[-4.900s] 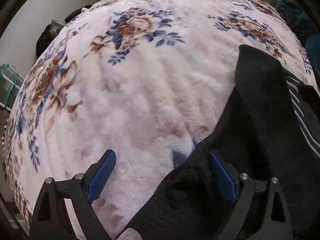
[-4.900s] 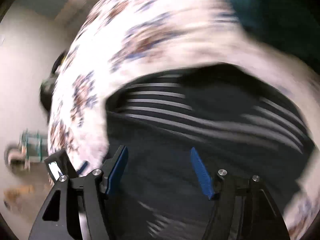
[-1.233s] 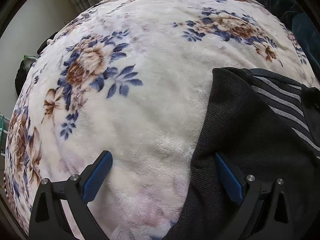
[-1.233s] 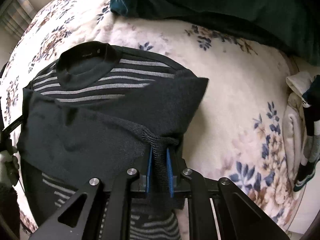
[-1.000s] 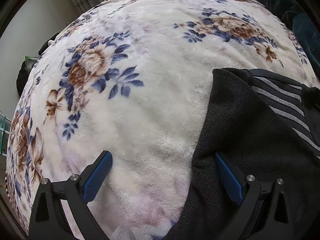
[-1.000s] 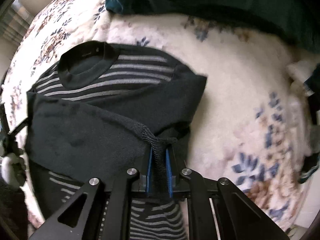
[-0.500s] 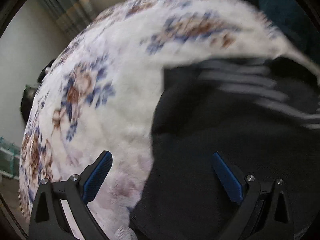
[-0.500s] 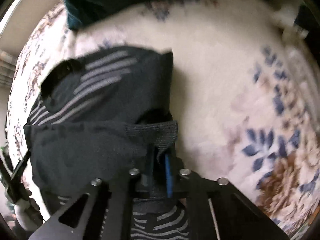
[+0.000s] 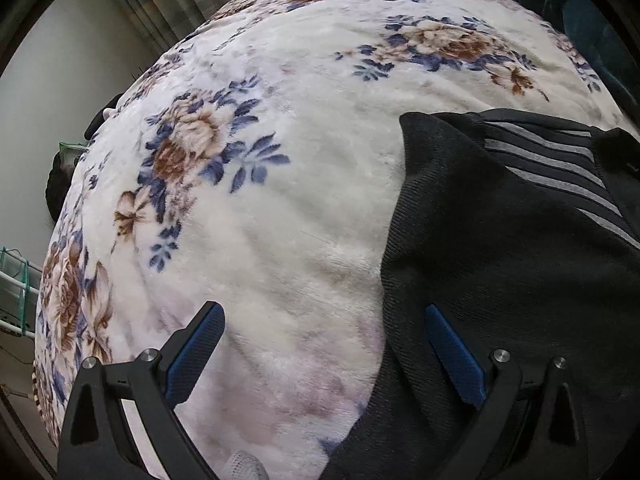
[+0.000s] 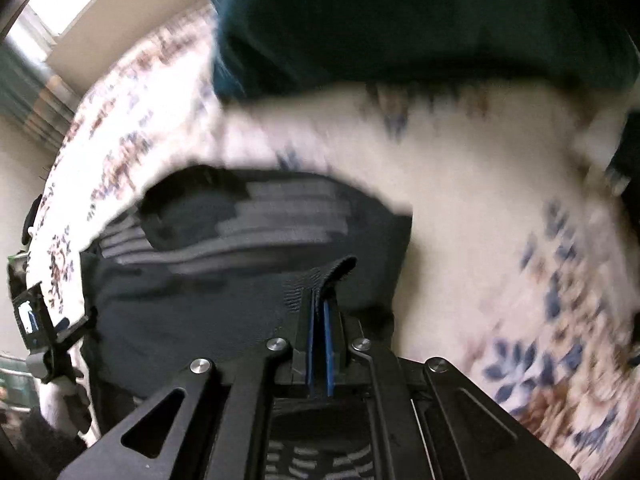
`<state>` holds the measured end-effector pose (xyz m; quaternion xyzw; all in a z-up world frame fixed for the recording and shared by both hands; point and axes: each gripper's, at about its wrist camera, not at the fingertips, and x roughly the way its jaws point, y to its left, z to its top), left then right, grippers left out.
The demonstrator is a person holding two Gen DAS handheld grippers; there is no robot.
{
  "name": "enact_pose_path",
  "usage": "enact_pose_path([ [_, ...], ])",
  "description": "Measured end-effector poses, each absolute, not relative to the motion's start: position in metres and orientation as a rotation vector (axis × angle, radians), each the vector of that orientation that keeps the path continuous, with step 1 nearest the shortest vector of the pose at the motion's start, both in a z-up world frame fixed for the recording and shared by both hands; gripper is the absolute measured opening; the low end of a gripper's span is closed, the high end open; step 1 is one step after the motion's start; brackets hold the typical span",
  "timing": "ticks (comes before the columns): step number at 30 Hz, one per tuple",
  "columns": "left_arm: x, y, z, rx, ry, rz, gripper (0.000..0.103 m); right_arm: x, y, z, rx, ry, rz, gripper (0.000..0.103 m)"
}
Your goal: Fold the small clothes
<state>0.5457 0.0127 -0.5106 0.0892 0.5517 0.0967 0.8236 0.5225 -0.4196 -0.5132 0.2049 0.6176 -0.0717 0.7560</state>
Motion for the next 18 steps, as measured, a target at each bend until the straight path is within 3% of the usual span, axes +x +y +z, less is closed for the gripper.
enact_pose_path([
  [1, 0.546, 0.014, -0.510, 0.193, 1.170, 0.204, 0.103, 0.519, -0.427, -0.526, 0.469, 1.383, -0.170, 0.006],
  [3, 0.546, 0.016, -0.513, 0.194, 1.170, 0.204, 0.103, 0.505, -0.440, -0.534, 0.516, 1.389, -0.205, 0.018],
  [5, 0.546, 0.016, -0.512, 0.199, 1.165, 0.210, 0.103, 0.493, -0.449, -0.534, 0.559, 1.372, -0.233, 0.055],
  [12, 0.534, 0.006, -0.473, 0.130, 1.080, 0.192, 0.103, 0.480, -0.442, -0.532, 0.575, 1.340, -0.208, 0.080],
  [15, 0.542, 0.010, -0.508, 0.189, 1.177, 0.239, 0.103, 0.482, -0.433, -0.537, 0.563, 1.350, -0.203, 0.082],
  [17, 0.544, 0.028, -0.523, 0.068, 1.215, 0.213, 0.103, 0.482, -0.431, -0.535, 0.583, 1.333, -0.201, 0.098],
  [18, 0.545, 0.034, -0.520, 0.030, 1.217, 0.214, 0.103, 0.483, -0.432, -0.533, 0.590, 1.325, -0.207, 0.100],
])
